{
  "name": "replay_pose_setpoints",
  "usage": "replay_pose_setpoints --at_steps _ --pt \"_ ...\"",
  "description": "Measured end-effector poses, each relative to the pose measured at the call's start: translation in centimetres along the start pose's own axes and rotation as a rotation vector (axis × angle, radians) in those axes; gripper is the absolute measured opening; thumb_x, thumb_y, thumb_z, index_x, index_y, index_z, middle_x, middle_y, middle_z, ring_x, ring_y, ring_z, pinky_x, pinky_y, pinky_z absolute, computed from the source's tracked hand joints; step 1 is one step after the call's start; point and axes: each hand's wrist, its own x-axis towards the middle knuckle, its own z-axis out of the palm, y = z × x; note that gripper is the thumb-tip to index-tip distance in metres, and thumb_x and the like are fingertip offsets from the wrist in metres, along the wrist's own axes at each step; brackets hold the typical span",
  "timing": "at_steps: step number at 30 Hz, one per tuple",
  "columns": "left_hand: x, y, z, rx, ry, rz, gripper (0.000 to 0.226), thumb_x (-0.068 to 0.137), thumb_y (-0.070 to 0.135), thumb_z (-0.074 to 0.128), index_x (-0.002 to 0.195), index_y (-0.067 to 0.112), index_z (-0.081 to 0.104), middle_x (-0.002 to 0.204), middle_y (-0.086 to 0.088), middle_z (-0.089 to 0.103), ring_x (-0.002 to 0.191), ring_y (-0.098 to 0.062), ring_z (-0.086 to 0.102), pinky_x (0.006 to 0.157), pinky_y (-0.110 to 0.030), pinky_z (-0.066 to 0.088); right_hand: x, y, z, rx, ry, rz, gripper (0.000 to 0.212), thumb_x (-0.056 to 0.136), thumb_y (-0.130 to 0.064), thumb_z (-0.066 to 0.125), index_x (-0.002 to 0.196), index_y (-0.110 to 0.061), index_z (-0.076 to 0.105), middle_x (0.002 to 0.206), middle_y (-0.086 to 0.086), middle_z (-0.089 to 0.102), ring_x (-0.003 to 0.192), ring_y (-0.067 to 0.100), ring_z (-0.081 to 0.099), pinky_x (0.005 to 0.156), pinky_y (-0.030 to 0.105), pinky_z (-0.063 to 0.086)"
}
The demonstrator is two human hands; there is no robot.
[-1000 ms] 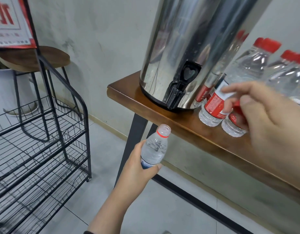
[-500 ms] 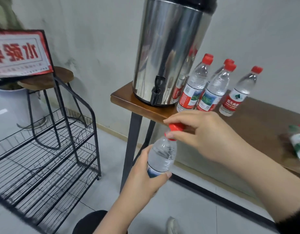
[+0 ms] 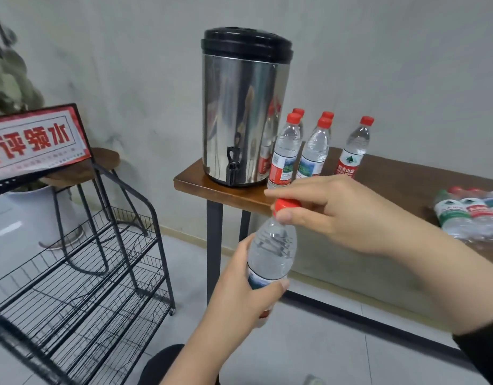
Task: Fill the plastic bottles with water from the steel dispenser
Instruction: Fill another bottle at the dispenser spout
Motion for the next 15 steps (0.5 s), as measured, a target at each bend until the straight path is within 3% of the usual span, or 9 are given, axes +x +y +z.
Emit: replay_pose_setpoints --at_steps 2,5,8,11,15 --pt "0.0 0.5 0.3 0.017 -0.004 0.013 0.061 0.087 0.019 0.078 0.122 0.061 0.049 0.102 0.019 0.071 0.083 -0.011 0.069 0.050 -0.022 0.051 -0.7 0.4 -1.1 0.060 -0.036 0.037 0.053 0.084 -0.064 0.051 0.131 -0.043 0.064 0.118 -0.030 0.067 0.109 -0.011 0.058 0.093 0.010 0.043" --pt "0.2 1.0 0.7 0.064 -0.021 0.020 0.066 0.087 0.017 0.078 0.127 0.060 0.048 0.114 0.023 0.070 0.098 -0.014 0.070 0.080 -0.030 0.058 -0.7 0.9 -2.1 0.037 0.032 0.108 0.036 0.075 -0.068 0.058 0.096 -0.042 0.071 0.085 -0.020 0.069 0.079 0.002 0.061 0.072 0.023 0.048" --pt "0.3 1.5 0.8 0.097 -0.026 0.052 0.067 0.086 0.017 0.079 0.130 0.056 0.049 0.120 0.026 0.068 0.111 0.000 0.065 0.101 -0.033 0.053 -0.2 0.9 -2.6 -0.081 0.019 0.079 0.049 0.072 -0.080 0.048 0.089 -0.037 0.063 0.081 -0.012 0.064 0.075 0.006 0.057 0.069 0.033 0.050" --pt "0.6 2.2 0.8 0.110 -0.041 0.054 0.066 0.086 0.017 0.080 0.129 0.056 0.049 0.118 0.029 0.068 0.111 0.004 0.065 0.103 -0.034 0.052 0.2 1.2 -3.1 -0.025 -0.037 0.004 0.046 0.081 -0.073 0.046 0.098 -0.036 0.067 0.091 -0.020 0.066 0.088 0.002 0.060 0.078 0.029 0.050" --pt "1.1 2.8 1.4 0.140 -0.053 0.058 0.067 0.086 0.023 0.081 0.135 0.054 0.046 0.122 0.027 0.067 0.116 0.000 0.063 0.106 -0.039 0.051 0.7 2.0 -2.5 -0.057 0.097 0.070 0.049 0.081 -0.073 0.051 0.079 -0.027 0.066 0.068 -0.005 0.064 0.065 0.012 0.058 0.064 0.041 0.051"
